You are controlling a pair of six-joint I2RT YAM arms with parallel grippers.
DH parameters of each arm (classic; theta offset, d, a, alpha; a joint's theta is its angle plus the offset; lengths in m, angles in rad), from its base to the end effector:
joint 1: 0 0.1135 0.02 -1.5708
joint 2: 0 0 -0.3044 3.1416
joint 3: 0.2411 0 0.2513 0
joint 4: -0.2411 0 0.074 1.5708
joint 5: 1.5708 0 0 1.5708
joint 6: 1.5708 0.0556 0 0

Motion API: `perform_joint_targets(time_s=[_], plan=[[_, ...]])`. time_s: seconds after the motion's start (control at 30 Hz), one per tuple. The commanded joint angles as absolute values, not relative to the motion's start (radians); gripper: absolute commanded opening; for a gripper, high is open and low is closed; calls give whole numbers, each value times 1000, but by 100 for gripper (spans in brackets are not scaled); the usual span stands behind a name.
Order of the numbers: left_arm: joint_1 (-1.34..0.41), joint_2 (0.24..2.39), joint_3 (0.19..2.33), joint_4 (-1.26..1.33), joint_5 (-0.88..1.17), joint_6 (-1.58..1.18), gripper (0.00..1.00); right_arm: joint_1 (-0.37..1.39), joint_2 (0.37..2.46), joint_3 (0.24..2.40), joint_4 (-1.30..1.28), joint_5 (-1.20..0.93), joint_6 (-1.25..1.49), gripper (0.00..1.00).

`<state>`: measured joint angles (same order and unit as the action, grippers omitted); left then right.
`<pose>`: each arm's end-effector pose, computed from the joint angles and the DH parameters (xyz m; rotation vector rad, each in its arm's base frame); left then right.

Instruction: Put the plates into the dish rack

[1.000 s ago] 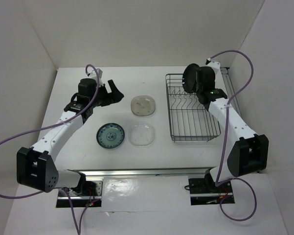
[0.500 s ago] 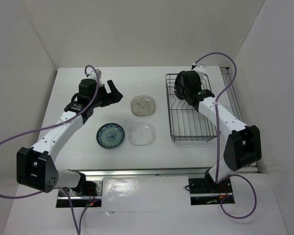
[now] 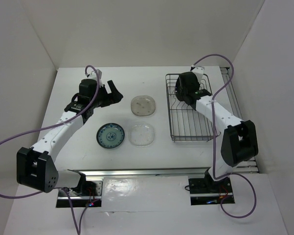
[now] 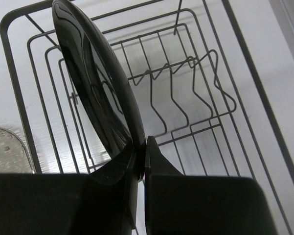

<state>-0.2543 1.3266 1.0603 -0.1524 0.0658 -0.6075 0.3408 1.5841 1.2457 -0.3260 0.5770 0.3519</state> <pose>0.3048 -0.0830 0.3499 -0.3158 2.0180 -0.6151 0.3580 0.0948 0.3191 0.3154 2.0995 -0.2392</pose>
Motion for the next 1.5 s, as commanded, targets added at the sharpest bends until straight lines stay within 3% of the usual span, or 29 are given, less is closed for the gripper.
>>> perform_joint_targets(time_s=[0.0, 0.1, 0.27, 0.43, 0.53, 0.8, 0.93, 1.23, 1.37, 1.4, 1.47], plan=[[-264, 1321, 1074, -117, 75, -615, 100, 348, 1614, 1278, -307, 608, 377, 0], [-264, 1330, 1074, -107, 86, -615, 100, 348, 1634, 1289, -307, 607, 377, 7], [-264, 1413, 1085, -46, 132, -606, 100, 348, 1643, 1308, -298, 584, 377, 34], [-255, 1546, 1095, 37, 144, -615, 100, 367, 1664, 1319, -298, 574, 387, 83], [-255, 1640, 1146, 60, 167, -615, 100, 376, 1664, 1331, -308, 583, 387, 100], [-288, 1960, 1385, 31, 200, -595, 97, 419, 1528, 1322, -334, 609, 394, 100], [-298, 2040, 1454, -12, 178, -586, 90, 446, 1461, 1322, -353, 598, 385, 100], [-328, 2120, 1483, -71, 120, -577, 76, 468, 1290, 1331, -353, 563, 385, 100], [-328, 2120, 1460, -71, 88, -577, 75, 468, 1267, 1355, -364, 543, 385, 100], [-328, 2120, 1460, -84, 87, -577, 71, 468, 1267, 1355, -364, 543, 385, 100], [-328, 2132, 1479, -118, 69, -568, 45, 468, 1246, 1345, -364, 532, 385, 100]])
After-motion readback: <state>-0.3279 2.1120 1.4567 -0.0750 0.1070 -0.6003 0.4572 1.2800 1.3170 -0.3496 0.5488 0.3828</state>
